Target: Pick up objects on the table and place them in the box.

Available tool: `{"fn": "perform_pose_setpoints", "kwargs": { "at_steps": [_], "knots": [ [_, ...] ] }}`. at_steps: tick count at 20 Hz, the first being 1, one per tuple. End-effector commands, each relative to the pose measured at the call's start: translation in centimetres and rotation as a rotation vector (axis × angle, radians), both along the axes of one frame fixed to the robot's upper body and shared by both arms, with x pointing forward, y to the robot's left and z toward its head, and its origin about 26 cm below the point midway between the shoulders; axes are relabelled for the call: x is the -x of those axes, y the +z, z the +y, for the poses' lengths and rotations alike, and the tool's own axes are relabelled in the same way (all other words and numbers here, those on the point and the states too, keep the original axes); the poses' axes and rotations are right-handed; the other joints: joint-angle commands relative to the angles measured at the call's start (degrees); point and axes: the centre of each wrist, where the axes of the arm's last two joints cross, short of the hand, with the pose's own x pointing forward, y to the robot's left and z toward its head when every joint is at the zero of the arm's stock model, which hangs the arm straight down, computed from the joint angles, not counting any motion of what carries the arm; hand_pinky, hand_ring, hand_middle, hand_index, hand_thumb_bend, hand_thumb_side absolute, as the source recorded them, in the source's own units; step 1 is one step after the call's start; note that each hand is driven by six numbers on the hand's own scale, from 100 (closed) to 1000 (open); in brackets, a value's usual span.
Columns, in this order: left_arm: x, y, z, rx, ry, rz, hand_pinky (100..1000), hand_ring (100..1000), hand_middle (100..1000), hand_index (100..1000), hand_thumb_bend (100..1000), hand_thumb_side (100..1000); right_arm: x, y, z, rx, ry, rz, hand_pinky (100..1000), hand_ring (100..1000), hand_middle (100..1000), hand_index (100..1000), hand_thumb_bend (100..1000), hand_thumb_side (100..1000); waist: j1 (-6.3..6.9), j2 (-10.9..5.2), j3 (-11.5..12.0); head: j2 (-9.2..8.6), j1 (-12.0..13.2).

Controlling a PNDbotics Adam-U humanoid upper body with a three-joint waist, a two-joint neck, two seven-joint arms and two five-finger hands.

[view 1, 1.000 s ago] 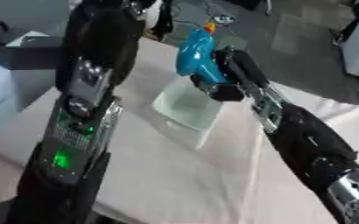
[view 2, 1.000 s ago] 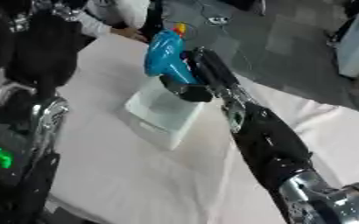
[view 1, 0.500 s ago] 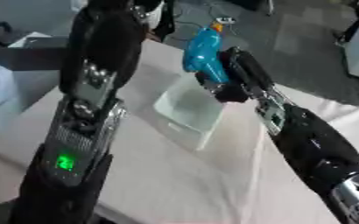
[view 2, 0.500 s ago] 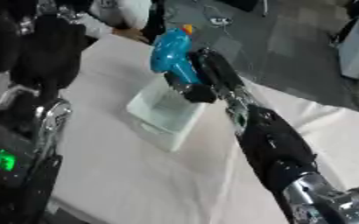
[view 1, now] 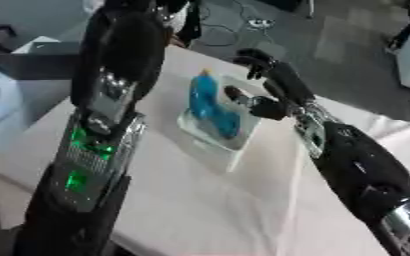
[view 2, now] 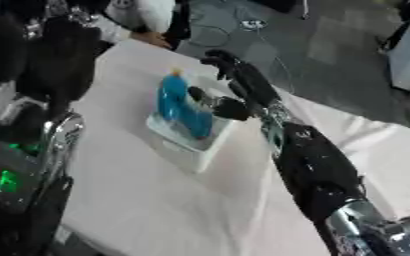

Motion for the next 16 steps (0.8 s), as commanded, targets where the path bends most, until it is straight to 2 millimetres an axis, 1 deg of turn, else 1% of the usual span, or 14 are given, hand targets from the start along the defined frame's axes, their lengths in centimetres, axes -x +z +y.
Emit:
{"fn": "perform_pose_setpoints", "kwargs": {
  "at_steps": [1,8,12,13,14,15,16],
  "knots": [
    [0.4,0.7,-0.2,0.001,-0.013,-0.031,813,715,858,868,379,997,-0.4,1.5,-1.1,0.011,-0.021,-0.039,781,663,928,926,547,1000,0.56,-0.58,-0.08,-0.80,0.40],
    [0.4,0.7,-0.2,0.002,-0.012,-0.030,813,716,858,868,380,996,-0.5,1.4,-1.3,0.013,-0.027,-0.039,778,652,918,921,552,1000,0.58,-0.62,-0.19,-0.89,0.58],
    [0.3,0.6,-0.1,-0.002,-0.007,-0.025,813,715,858,868,379,997,-0.5,1.4,-1.5,-0.006,-0.021,-0.045,760,635,907,911,519,1000,0.69,-0.84,-0.69,-0.90,0.54],
    [0.3,0.5,0.0,-0.004,-0.004,-0.023,813,714,859,868,378,998,-0.5,1.4,-1.6,-0.015,-0.014,-0.049,747,624,901,904,491,1000,0.73,-0.96,-0.90,-1.01,0.37],
    [0.3,0.4,0.1,-0.005,0.001,-0.019,813,714,858,868,378,998,-0.6,1.6,-2.0,-0.040,0.006,-0.064,731,614,894,890,453,1000,0.80,-1.16,-1.25,-1.75,-0.41],
    [0.3,0.3,0.2,-0.007,0.005,-0.015,813,714,859,868,378,998,-0.6,1.7,-2.6,-0.067,0.034,-0.083,727,614,891,886,442,1000,0.85,-1.30,-1.53,-2.52,-1.14],
    [0.3,0.2,0.4,-0.008,0.012,-0.012,812,713,859,867,377,998,-0.6,2.2,-3.4,-0.096,0.074,-0.117,719,619,887,883,407,1000,0.92,-1.44,-1.91,-4.20,-2.47]
  ]
}}
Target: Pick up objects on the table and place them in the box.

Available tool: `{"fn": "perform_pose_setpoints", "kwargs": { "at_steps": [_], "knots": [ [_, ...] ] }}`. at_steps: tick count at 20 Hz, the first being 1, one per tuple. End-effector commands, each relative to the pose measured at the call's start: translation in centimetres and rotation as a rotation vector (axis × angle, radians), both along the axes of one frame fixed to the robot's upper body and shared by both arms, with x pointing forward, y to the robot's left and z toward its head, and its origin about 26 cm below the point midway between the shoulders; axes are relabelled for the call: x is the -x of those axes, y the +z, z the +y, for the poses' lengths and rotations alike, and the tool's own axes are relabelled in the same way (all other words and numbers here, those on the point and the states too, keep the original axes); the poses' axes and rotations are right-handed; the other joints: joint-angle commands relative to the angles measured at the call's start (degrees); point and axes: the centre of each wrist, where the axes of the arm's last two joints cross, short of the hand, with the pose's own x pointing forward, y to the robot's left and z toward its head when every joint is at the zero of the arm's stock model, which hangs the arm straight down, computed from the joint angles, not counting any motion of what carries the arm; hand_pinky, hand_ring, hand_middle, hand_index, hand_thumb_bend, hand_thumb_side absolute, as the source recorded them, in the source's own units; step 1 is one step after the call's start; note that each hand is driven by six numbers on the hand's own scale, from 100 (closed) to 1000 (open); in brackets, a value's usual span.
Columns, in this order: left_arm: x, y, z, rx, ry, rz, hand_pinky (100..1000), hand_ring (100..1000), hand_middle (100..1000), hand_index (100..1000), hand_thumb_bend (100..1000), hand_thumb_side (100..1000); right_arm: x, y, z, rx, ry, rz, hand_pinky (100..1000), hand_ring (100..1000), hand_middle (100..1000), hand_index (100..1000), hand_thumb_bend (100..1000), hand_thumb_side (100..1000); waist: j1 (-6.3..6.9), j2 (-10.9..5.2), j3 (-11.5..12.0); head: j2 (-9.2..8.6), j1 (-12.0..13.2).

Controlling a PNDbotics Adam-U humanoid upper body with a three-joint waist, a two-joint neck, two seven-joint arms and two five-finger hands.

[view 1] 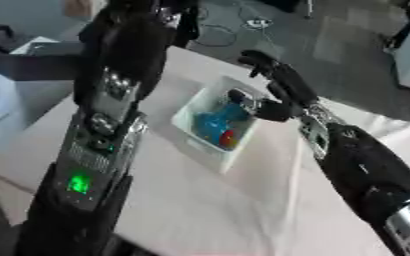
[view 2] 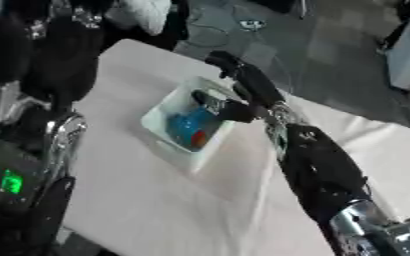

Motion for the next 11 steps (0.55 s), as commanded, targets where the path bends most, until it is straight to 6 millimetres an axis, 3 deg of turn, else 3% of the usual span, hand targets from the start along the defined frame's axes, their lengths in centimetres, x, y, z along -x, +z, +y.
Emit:
{"fn": "perform_pose_setpoints", "kwargs": {
  "at_steps": [1,5,9,10,11],
  "knots": [
    [0.3,0.4,0.4,-0.006,0.014,-0.019,812,712,859,867,376,998,-0.5,3.1,-3.4,-0.087,0.100,-0.148,723,630,885,886,396,1000,0.99,-1.14,-0.81,-4.69,-3.29],
    [0.1,-0.1,1.6,-0.026,0.066,-0.008,807,702,861,866,363,1000,1.9,4.8,-6.1,-0.157,0.240,-0.347,738,676,873,880,332,1000,1.72,-1.38,-3.17,-10.48,-4.64],
    [-0.2,-1.2,3.5,-0.057,0.156,0.031,779,666,846,840,335,986,6.7,2.8,-6.2,-0.235,0.390,-0.373,695,636,852,839,308,1000,3.26,-1.69,-6.72,-13.37,-3.07],
    [-0.3,-1.6,4.0,-0.065,0.180,0.043,769,654,838,830,330,931,8.1,2.0,-5.8,-0.259,0.428,-0.354,672,623,845,825,444,1000,3.81,-1.75,-7.84,-13.77,-2.68],
    [-0.4,-2.0,4.5,-0.069,0.198,0.050,777,664,845,839,334,985,9.3,1.6,-5.3,-0.279,0.467,-0.336,693,635,851,837,307,1000,4.18,-1.82,-8.74,-14.02,-2.33]
  ]
}}
